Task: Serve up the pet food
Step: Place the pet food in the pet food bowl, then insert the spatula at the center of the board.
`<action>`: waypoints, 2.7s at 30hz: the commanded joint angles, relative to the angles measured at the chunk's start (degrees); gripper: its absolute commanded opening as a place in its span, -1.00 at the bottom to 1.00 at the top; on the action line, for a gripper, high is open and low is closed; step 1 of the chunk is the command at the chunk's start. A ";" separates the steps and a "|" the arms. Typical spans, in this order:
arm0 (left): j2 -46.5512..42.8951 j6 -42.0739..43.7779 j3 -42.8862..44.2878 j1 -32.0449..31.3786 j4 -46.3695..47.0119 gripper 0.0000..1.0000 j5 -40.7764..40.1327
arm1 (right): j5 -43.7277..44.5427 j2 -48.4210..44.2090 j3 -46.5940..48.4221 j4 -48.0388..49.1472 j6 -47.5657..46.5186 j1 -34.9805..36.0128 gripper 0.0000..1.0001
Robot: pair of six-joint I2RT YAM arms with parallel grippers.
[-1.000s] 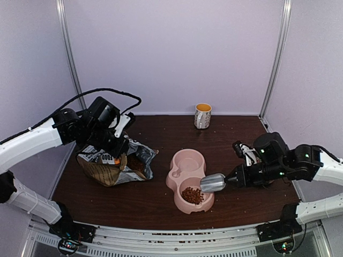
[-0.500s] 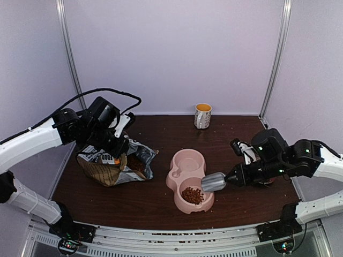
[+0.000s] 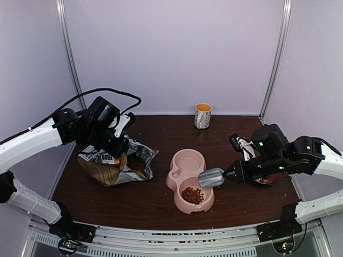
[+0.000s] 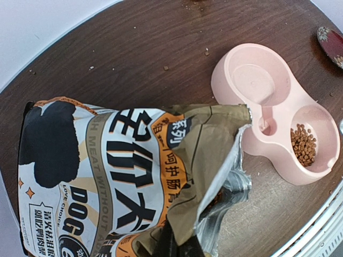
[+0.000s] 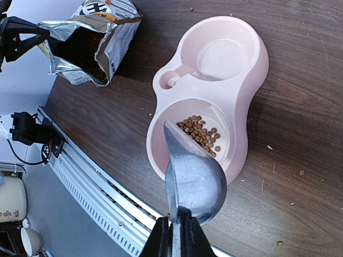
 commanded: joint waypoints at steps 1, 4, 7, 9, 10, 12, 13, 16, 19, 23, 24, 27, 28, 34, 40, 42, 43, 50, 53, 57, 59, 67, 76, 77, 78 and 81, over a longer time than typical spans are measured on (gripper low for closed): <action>-1.55 0.39 1.04 1.08 5.40 -1.00 -2.25 | 0.09 2.06 3.51 4.94 -1.91 1.49 -1.00; -1.47 0.39 1.04 1.08 5.40 -1.00 -2.25 | -0.59 4.38 5.50 8.48 -2.91 2.79 -1.00; -1.46 0.40 0.96 1.08 5.40 -1.00 -2.39 | -1.47 7.22 7.39 12.72 -3.81 4.16 -1.00; -1.40 0.40 0.96 1.08 5.40 -1.00 -2.46 | -2.26 9.39 8.64 15.76 -4.41 5.04 -1.00; -1.41 0.40 0.96 1.08 5.40 -1.00 -2.51 | -2.58 10.60 9.39 16.98 -4.72 5.49 -1.00; -1.38 0.40 0.96 1.08 5.40 -1.00 -2.58 | -2.68 12.99 11.73 18.33 -5.48 6.22 -1.00; -1.39 0.36 0.96 1.08 5.40 -1.00 -2.60 | -2.68 14.10 12.57 19.00 -5.83 6.54 -1.00; -1.46 0.40 0.96 1.08 5.40 -1.00 -2.68 | -2.76 16.95 14.63 21.24 -6.57 7.07 -1.00; -1.46 0.34 0.96 1.08 5.38 -1.00 -2.69 | -3.27 19.90 16.56 22.99 -6.96 7.49 -1.00; -1.55 0.37 0.95 1.08 5.40 -1.00 -2.85 | -3.64 23.08 18.95 23.70 -7.54 7.99 -1.00; -1.57 0.33 0.92 1.08 5.40 -1.00 -2.87 | -3.69 23.70 19.36 23.88 -7.55 8.03 -1.00; -1.69 0.34 0.96 1.08 5.36 -1.00 -2.74 | -3.91 25.77 20.75 24.10 -7.75 8.34 -1.00; -1.72 0.32 0.96 1.07 5.39 -1.00 -2.78 | -3.95 26.50 21.16 24.18 -7.71 8.52 -1.00; -1.86 0.32 0.87 1.08 5.40 -1.00 -2.75 | -3.74 30.29 23.77 24.36 -8.01 8.91 -1.00; -1.99 0.31 0.87 1.08 5.37 -1.00 -2.66 | -3.00 33.47 26.14 23.72 -8.32 8.99 -1.00; -1.99 0.29 0.87 1.08 5.39 -1.00 -2.68 | -2.99 34.55 26.80 23.44 -8.42 9.07 -1.00; -1.99 0.31 0.87 1.08 5.40 -1.00 -2.62 | -2.95 35.17 27.15 23.40 -8.45 9.17 -1.00; -2.08 0.32 0.87 1.08 5.39 -1.00 -2.61 | -2.43 38.03 29.06 23.26 -8.37 9.20 -1.00; -2.17 0.32 0.87 1.04 5.40 -1.00 -2.61 | -2.22 39.16 29.86 23.29 -8.36 9.26 -1.00; -2.34 0.36 0.82 1.08 5.36 -1.00 -2.60 | -1.79 40.46 30.88 23.11 -8.34 9.26 -1.00; -2.42 0.32 0.86 1.08 5.40 -1.00 -2.57 | -1.37 40.97 31.15 23.14 -8.37 9.25 -1.00; -2.69 0.31 0.78 1.08 5.40 -1.00 -2.52 | 0.74 42.89 32.97 22.58 -8.53 9.21 -1.00; -2.96 0.32 0.69 1.08 5.40 -1.00 -2.49 | 1.28 44.32 34.19 22.37 -8.61 9.26 -1.00; -2.96 0.32 0.69 1.04 5.40 -1.00 -2.56 | 1.28 44.41 34.24 22.37 -8.55 9.21 -1.00; -2.96 0.32 0.69 1.08 5.40 -1.00 -2.56 | 1.28 44.53 34.27 22.37 -8.57 9.24 -1.00; -3.05 0.32 0.64 1.08 5.40 -1.00 -2.61 | 1.33 45.04 34.58 22.28 -8.60 9.24 -1.00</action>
